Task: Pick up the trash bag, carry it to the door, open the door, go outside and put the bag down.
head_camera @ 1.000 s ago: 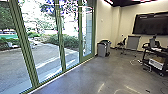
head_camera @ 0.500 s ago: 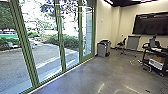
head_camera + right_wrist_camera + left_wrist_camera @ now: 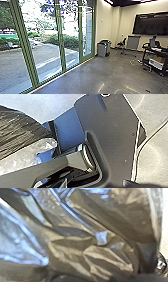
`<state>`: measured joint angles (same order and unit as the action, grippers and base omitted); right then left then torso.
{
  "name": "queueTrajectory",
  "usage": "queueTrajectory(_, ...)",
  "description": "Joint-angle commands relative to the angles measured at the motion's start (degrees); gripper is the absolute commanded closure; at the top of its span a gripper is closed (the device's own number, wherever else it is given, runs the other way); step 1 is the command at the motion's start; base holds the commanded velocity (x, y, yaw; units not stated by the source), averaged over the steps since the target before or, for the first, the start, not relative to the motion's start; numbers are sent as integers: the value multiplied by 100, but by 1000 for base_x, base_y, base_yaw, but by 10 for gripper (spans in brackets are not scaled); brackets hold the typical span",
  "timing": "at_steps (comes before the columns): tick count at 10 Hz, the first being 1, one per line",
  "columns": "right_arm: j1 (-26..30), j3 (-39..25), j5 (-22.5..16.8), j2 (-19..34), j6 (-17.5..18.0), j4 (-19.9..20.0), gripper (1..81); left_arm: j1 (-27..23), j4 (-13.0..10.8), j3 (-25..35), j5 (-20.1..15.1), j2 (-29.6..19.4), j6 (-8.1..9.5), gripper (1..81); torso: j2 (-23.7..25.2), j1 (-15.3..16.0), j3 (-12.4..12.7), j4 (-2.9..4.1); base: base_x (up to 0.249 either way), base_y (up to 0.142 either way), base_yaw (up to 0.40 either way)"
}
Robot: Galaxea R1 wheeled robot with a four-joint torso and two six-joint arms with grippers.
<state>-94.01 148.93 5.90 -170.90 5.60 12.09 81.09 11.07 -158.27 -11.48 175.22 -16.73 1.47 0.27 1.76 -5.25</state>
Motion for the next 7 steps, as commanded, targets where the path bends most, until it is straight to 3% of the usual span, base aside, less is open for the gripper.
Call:
queueTrajectory(1, 220, -23, -335, -17, -15, -32, 10, -423, 1, 24, -311, -30, -50, 811, 0, 0, 0, 0, 69, 0, 0)
queueTrajectory(7, 220, -14, -335, -26, -15, -32, 10, -423, 1, 24, -258, -48, -50, 811, 0, -6, 0, 0, 94, -10, 0)
